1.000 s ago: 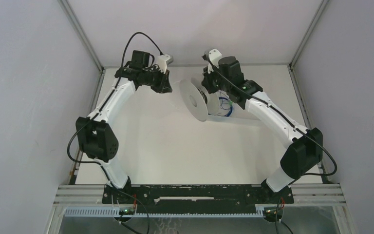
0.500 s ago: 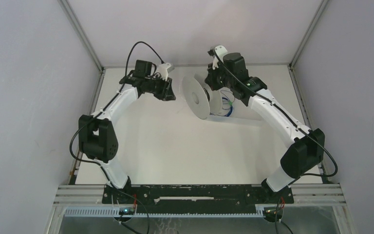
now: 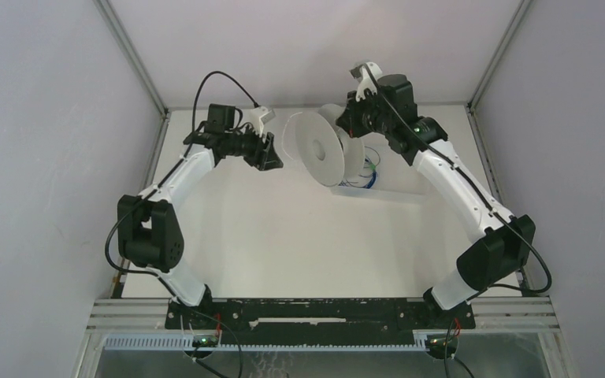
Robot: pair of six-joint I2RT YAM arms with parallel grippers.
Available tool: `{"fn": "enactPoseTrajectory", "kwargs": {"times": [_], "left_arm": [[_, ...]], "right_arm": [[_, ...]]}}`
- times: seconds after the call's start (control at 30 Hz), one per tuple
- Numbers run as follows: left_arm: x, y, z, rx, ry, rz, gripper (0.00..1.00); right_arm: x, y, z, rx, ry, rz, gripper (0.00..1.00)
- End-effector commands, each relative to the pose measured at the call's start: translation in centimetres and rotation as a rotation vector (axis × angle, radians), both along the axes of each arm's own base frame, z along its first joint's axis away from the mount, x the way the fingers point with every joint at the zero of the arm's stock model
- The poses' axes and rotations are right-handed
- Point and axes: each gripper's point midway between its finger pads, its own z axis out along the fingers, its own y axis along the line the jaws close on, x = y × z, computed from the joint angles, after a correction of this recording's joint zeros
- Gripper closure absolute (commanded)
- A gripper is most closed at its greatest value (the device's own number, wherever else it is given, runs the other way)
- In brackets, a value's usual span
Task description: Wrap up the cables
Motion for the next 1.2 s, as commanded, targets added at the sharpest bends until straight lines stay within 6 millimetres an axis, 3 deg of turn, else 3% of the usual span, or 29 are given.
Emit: {"fn": "enactPoseTrajectory", "kwargs": {"times": [0.0,0.27,0.57,0.67,0.97,1.07,1.17], "left_arm": [[0.3,-0.5,0.5,-0.017,-0.097,-0.069,0.40],[0.1,-1.8,-0.9,-0.059,-0.114,-0.220,0.35],[-2.6,-2.5,-3.3,-0.090,-0.027,-0.355,0.39],[-2.2,-2.5,-4.2,-0.070,-0.011,-0.333,0.48],[-3.2,-2.8,-4.5,-0.065,0.035,-0.322,0.92],[-4.2,-2.9,-4.6,-0.051,0.037,-0.327,0.99],[-5.1,-3.0,-4.8,-0.028,0.037,-0.331,1.00]], "right_arm": [[-1.7,0.3,8.0,0.143,-0.144,0.039,1.00],[-2.4,0.1,8.6,0.160,-0.140,0.053,1.00],[-2.3,-0.3,9.0,0.164,-0.147,0.042,1.00],[-2.1,-0.1,8.9,0.165,-0.140,0.044,1.00],[-0.9,-1.1,9.3,0.156,-0.151,-0.036,1.00],[-0.2,-1.7,9.5,0.156,-0.150,-0.078,1.00],[0.5,-2.1,9.6,0.165,-0.140,-0.108,1.00]]}}
